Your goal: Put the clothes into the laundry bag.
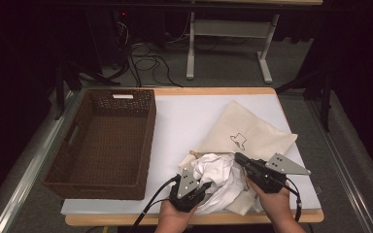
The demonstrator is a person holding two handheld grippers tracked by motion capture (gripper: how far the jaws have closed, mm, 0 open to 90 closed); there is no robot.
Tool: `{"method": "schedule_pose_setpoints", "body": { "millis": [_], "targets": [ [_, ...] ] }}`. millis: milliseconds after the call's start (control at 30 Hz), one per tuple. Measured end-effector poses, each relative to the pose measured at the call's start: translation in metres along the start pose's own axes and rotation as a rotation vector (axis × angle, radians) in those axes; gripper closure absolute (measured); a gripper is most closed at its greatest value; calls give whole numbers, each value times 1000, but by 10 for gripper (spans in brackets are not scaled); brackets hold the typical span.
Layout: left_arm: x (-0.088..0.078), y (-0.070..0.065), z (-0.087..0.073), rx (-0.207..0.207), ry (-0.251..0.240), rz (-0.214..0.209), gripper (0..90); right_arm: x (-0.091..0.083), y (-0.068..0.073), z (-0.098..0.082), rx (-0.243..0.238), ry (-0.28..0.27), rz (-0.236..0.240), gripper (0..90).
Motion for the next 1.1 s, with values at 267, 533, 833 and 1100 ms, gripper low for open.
{"method": "schedule_pose_setpoints", "body": {
  "millis": [267,533,833,1100],
  "targets": [
    [19,-2,12,32,13,5,807,2,0,0,8,3,-11,896],
    [53,3,16,50,73,9,804,0,-1,1,11,-3,-4,896],
    [71,15,16,0,85,7,701,-1,-3,0,7,0,-6,896],
    [32,18,23,-23,0,56,285,-2,-3,0,5,0,-4,896]
  ]
}}
Point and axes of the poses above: each handheld gripper's, and its own axes: x roughly forward along the jaws, z roughly out of its top, y roughly to its left, the point moved 7 cm from there along x, roughly forward along the jaws, and after that the axes turned 15 degrees about x, right-handed, at the moved point
